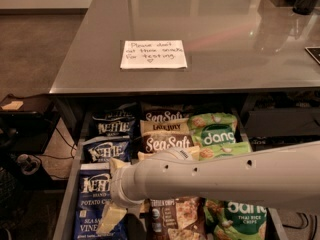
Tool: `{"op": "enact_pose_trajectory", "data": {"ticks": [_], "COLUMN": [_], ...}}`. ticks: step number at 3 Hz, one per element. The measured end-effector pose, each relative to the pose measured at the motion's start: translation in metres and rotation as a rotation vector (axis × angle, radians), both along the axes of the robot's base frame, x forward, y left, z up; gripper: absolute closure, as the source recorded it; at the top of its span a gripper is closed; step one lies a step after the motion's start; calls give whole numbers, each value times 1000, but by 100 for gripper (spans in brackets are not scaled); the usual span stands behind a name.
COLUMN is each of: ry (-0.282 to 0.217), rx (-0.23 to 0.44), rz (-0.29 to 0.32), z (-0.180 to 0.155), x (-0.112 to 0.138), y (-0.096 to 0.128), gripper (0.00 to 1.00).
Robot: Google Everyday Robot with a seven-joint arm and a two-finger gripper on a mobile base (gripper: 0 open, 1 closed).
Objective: Pick blue chip bag from top drawer and place on counter
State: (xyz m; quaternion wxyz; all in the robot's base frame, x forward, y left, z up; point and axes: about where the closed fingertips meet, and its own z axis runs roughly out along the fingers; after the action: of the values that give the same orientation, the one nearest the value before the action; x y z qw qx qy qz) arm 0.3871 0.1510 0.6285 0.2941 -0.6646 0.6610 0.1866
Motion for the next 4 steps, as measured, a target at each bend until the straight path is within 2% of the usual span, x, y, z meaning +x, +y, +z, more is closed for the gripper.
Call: {"op": "enact_pose_trajectory", "data": {"ticks": [2, 4], "ry": [-6, -27], "rx": [4, -20], "rz": [12, -6], "z": [-13, 11], "x": [-1, 8], "y": [-2, 1], "gripper": [43, 89]}}
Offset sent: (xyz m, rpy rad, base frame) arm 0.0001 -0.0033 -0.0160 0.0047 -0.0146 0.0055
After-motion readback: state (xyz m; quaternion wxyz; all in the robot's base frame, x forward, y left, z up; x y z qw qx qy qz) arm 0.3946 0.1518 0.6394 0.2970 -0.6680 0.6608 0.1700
